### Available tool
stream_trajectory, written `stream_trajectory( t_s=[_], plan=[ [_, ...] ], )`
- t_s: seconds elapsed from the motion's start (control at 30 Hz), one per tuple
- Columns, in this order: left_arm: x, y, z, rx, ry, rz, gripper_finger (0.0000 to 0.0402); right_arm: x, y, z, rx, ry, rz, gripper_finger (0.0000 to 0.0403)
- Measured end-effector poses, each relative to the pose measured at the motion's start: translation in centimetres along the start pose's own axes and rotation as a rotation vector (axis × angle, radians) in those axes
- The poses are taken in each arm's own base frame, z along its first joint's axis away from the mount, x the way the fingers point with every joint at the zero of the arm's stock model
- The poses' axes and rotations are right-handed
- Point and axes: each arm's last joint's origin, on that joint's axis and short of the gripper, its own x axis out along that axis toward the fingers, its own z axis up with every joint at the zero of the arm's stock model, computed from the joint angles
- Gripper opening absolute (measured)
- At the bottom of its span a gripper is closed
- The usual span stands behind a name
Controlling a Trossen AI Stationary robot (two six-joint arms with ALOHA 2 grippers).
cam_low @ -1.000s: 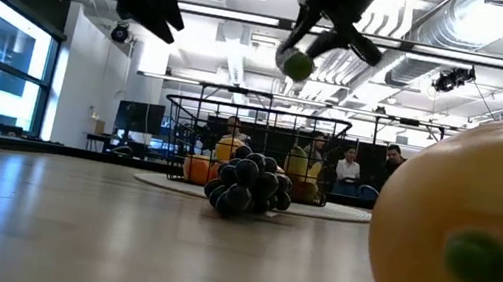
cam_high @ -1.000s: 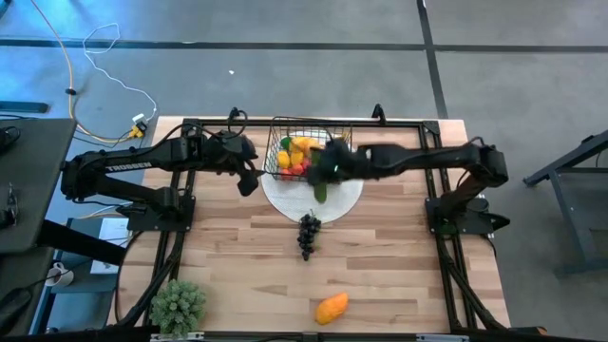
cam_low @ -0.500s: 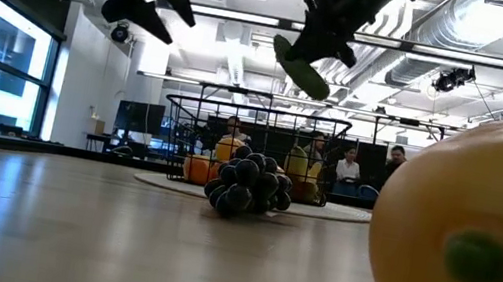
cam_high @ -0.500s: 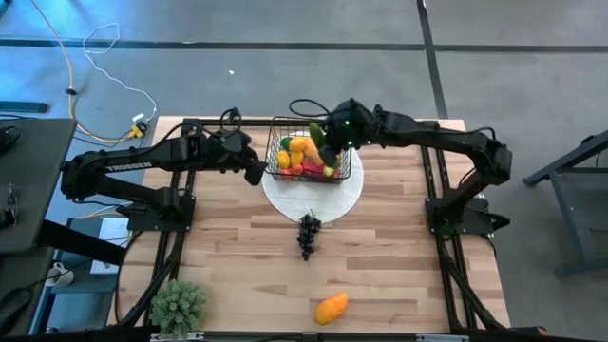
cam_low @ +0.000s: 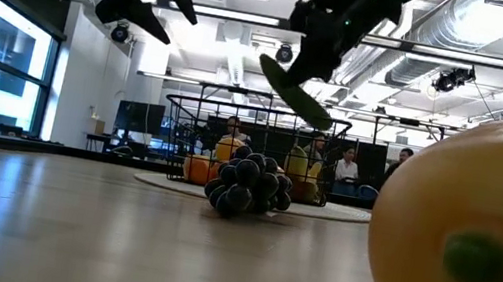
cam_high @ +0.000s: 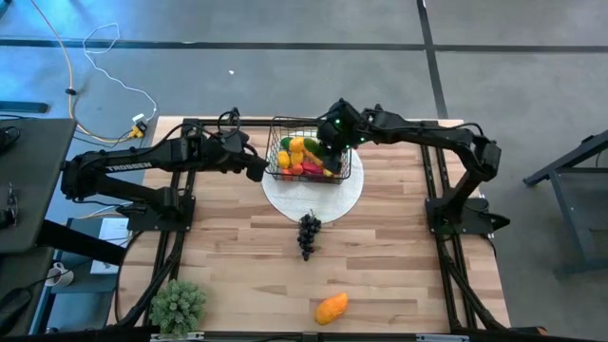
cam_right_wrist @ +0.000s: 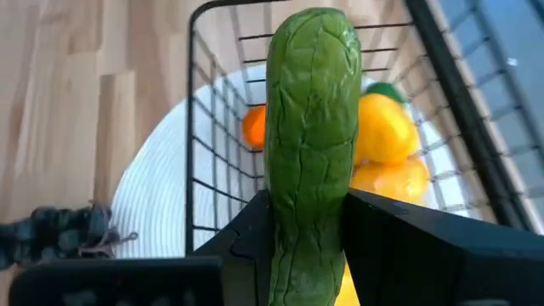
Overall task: Build produce basket
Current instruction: Put the green cucumber into the black wire basket
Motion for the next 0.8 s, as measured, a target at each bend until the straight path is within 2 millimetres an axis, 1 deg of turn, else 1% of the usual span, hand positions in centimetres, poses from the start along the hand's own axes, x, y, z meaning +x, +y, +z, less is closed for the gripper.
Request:
stream_trajectory(
  t_s=[0.27,0.37,0.47,0.8],
  plan=[
    [0.0,0.0,0.0,-0.008,0.001,0.000,0.0264,2.5,-0.1,-1.1,-0.060,0.094,0.063,0.0083],
    [0.0,0.0,0.0,-0.008,0.001,0.001,0.0264,2.9,-0.1,-1.3,-0.063,0.110,0.064,0.0083],
    [0.0,0.0,0.0,-0.008,-0.001,0.005,0.0264,3.1,-0.3,-1.1,-0.056,0.100,0.027,0.0083],
    [0.0,0.1,0.0,-0.006,0.000,0.010,0.0264,2.7,-1.1,1.6,0.034,-0.139,-0.043,0.0083]
  ],
)
